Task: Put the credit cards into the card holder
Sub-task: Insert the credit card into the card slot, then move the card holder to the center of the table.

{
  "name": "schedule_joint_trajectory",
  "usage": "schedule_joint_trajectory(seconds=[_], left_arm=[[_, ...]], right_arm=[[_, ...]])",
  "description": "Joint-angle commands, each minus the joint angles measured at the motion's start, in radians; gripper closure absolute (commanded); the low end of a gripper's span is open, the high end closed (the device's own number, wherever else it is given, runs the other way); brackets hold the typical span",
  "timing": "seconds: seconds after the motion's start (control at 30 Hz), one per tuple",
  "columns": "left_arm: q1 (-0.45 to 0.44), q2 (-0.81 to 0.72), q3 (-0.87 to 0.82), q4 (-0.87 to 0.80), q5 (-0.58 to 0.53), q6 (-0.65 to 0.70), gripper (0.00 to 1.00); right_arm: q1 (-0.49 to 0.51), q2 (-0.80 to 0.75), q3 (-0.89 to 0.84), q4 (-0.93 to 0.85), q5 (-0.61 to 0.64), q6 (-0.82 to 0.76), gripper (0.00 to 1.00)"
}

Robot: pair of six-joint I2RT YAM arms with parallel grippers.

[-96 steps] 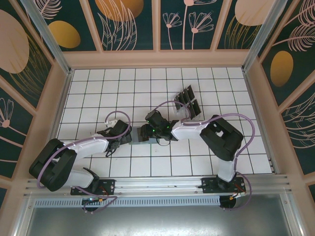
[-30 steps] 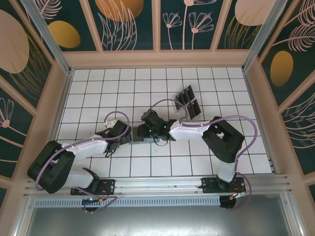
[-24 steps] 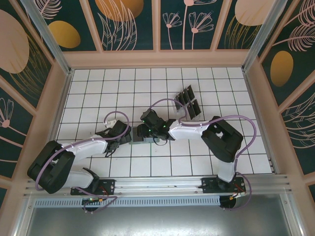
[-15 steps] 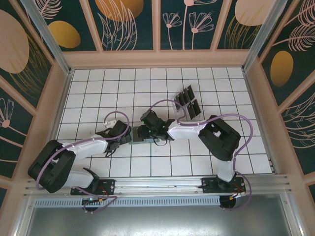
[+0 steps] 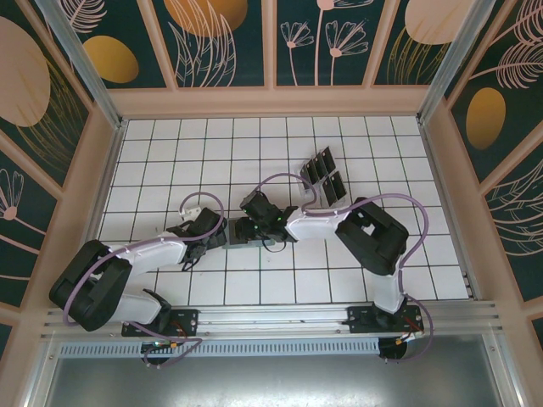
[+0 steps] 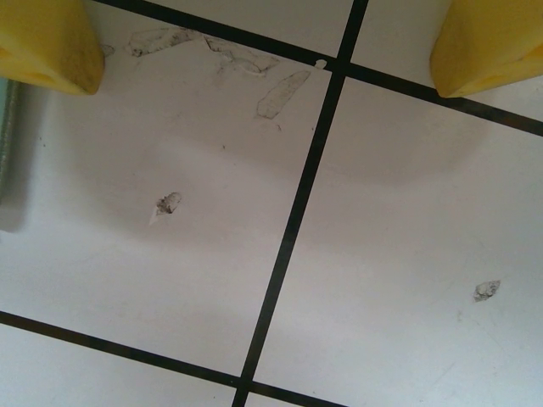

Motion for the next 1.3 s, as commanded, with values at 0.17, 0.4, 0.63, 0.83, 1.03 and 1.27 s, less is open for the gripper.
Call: schedule_joint_trajectory(seconds=[0.17,0.4,0.63,0.83,1.03,1.27], left_arm=[[0.005,0.032,-0.009,0.02,0.041,0.0,0.01],[0.006,0.039,-0.01,0.032,0.051,0.005,0.01],[0.005,0.035,-0.011,0.03,0.052,0.0,0.01],[0.005,0.019,0.0,0.004,0.038,-0.006,0.01],[0.005,-0.004,0.026,-0.036,0.013,-0.003,0.01],[0.005,0.006,0.061,-0.056,-0.005,0.0,0.01]], right_arm=[[-0.001,0.035,0.049,0.009,-0.03,-0.001,0.65],[0.016,0.038,0.078,0.003,-0.046,0.004,0.65],[0.017,0.009,0.064,0.004,-0.036,0.005,0.61],[0.007,-0.048,0.013,0.001,-0.008,0.003,0.56],[-0.012,-0.098,-0.081,0.028,0.01,0.01,0.56],[-0.036,-0.147,-0.196,0.054,0.031,0.027,0.56]])
